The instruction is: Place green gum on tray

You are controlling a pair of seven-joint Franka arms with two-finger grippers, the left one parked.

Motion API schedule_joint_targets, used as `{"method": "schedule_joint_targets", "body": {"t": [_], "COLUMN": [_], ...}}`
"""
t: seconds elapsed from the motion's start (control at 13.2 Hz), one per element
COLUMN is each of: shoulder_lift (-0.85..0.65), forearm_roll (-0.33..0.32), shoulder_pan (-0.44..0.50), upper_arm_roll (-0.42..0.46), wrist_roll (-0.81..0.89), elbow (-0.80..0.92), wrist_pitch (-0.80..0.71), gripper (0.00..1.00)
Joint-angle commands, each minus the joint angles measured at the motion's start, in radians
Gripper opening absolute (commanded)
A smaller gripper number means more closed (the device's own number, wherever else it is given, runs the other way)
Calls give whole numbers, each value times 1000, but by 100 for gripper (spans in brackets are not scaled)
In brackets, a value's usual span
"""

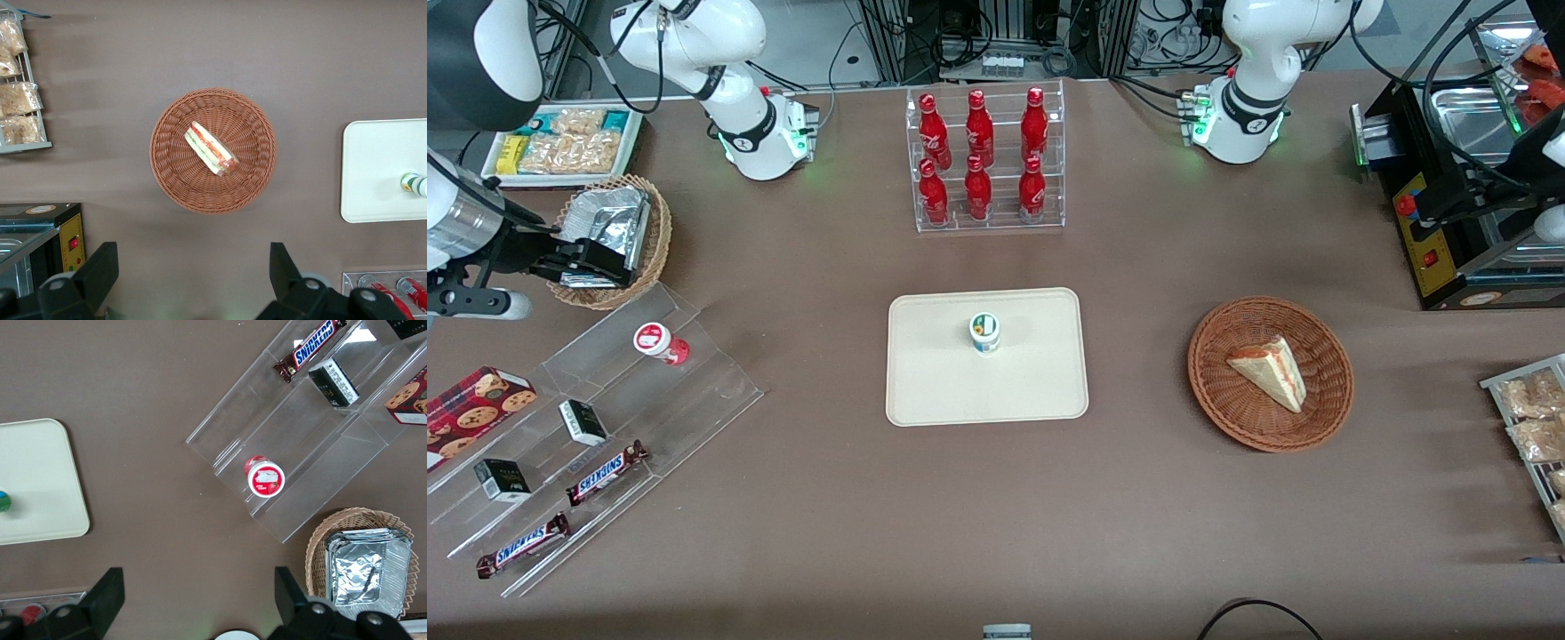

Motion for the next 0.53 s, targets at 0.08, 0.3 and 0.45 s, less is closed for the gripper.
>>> {"method": "schedule_joint_targets", "body": {"t": [0.08, 0.3, 0.45], "shoulder_lift": [28, 51, 62], "forearm_roll": [-16, -11, -7], "shoulder_pan": [-22, -64, -74], "upper_arm_roll": [12, 15, 15], "wrist_roll": [-43, -132, -135], "elbow": [48, 74, 88], "wrist_pitch": [-24, -24, -24], "gripper": [100, 100, 100]}}
